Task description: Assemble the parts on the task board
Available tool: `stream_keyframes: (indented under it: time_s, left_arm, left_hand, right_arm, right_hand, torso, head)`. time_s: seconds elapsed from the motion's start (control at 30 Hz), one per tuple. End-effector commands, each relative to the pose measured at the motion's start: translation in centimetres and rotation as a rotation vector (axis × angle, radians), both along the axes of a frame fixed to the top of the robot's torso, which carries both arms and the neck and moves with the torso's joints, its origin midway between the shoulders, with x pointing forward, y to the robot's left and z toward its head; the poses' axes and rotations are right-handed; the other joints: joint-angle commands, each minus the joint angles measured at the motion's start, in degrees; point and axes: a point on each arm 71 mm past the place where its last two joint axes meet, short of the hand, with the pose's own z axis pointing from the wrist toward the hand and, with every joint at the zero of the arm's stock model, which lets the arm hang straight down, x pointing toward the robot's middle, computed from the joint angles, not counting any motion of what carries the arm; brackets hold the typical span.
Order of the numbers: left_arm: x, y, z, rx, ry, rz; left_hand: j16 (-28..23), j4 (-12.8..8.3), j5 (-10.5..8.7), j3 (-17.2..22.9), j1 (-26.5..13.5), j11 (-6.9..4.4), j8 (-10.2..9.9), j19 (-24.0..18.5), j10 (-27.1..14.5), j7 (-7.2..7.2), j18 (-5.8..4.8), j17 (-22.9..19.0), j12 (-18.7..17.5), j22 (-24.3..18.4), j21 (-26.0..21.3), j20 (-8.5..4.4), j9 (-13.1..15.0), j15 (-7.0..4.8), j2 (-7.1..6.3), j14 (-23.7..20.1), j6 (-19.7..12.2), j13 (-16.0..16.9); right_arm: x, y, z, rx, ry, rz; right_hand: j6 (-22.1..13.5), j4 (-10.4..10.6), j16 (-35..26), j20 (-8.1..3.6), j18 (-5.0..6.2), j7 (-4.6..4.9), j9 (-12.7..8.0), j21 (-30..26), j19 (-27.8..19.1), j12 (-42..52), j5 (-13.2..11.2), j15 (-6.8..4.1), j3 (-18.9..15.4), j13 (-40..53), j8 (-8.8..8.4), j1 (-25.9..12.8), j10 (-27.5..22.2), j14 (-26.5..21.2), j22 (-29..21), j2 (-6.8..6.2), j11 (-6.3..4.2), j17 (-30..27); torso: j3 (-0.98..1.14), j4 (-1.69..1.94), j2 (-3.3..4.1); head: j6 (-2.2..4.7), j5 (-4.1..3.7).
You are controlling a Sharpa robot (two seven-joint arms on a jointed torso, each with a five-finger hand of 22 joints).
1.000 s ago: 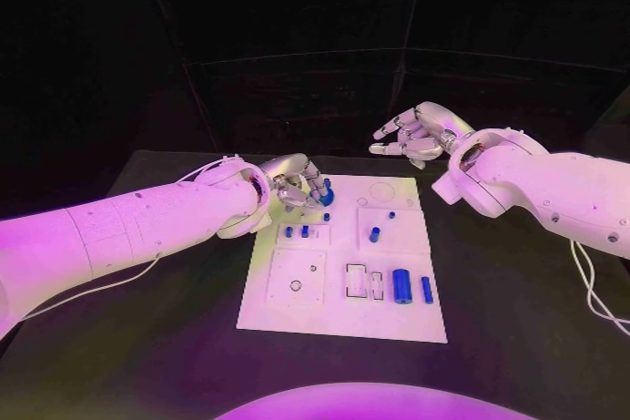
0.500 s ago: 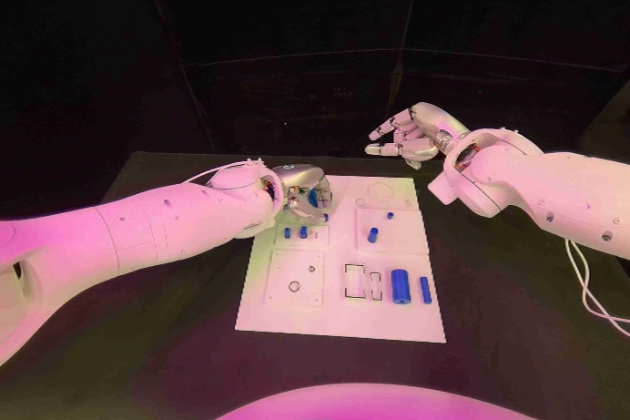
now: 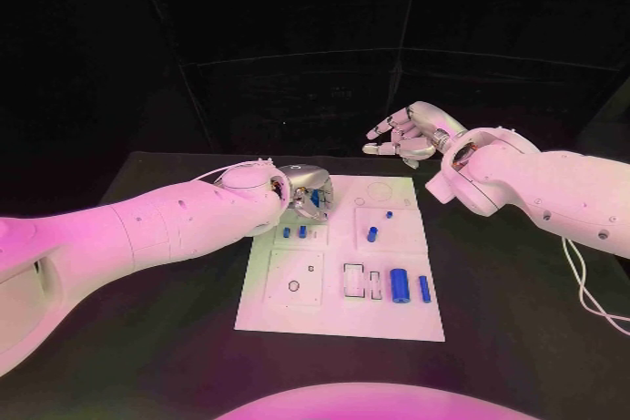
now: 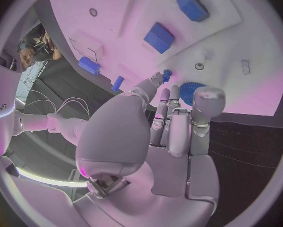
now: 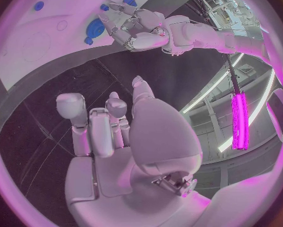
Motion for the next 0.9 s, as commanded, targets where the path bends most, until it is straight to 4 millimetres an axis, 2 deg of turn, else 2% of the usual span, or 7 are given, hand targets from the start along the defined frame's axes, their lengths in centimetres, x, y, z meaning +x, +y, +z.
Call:
stream_keyframes:
  time_s: [0.03, 0.9]
  left_arm:
    - [0.07, -0.14, -0.25, 0.049, 0.008, 0.001]
    - [0.13, -0.71, -0.94, 0.089, 0.041, -0.003]
  left_hand:
    - [0.4, -0.1, 0.2, 0.4, -0.2, -0.05, -0.2, 0.4, 0.5, -0.02, -0.38, -0.1, -0.4, 0.2, 0.4, 0.07, -0.1, -0.26, 0.38, 1.6, 0.7, -0.2]
    - [0.3, -0.2, 0.0, 1.7, -0.3, -0.32, -0.6, 0.8, 2.3, -0.19, -0.55, -0.5, -1.0, 1.4, 1.5, -0.11, -0.6, -0.48, 0.74, 1.9, 2.1, -1.4]
  right_arm:
    - [0.01, 0.12, 0.15, 0.005, -0.005, 0.008]
    - [-0.01, 0.33, 0.16, 0.006, -0.004, 0.013]
  right_hand:
    - [-0.3, 0.0, -0.2, -0.16, 1.05, -0.02, -0.1, -0.3, 0.1, 0.0, 0.3, -0.38, -0.3, 0.0, 0.19, 0.3, -0.3, 2.6, -0.1, 0.4, -0.13, 0.1]
    - [-0.3, 0.0, -0.1, -0.16, 1.04, -0.03, -0.1, -0.3, 0.1, 0.1, 0.3, -0.38, -0.3, 0.0, 0.21, 0.3, -0.3, 2.6, 0.0, 0.43, -0.13, 0.1]
  torso:
    - [0.01, 0.03, 0.01]
    - [-0.02, 0.05, -0.03]
  head:
    - [-0.08, -0.02]
    - [-0.31, -0.27]
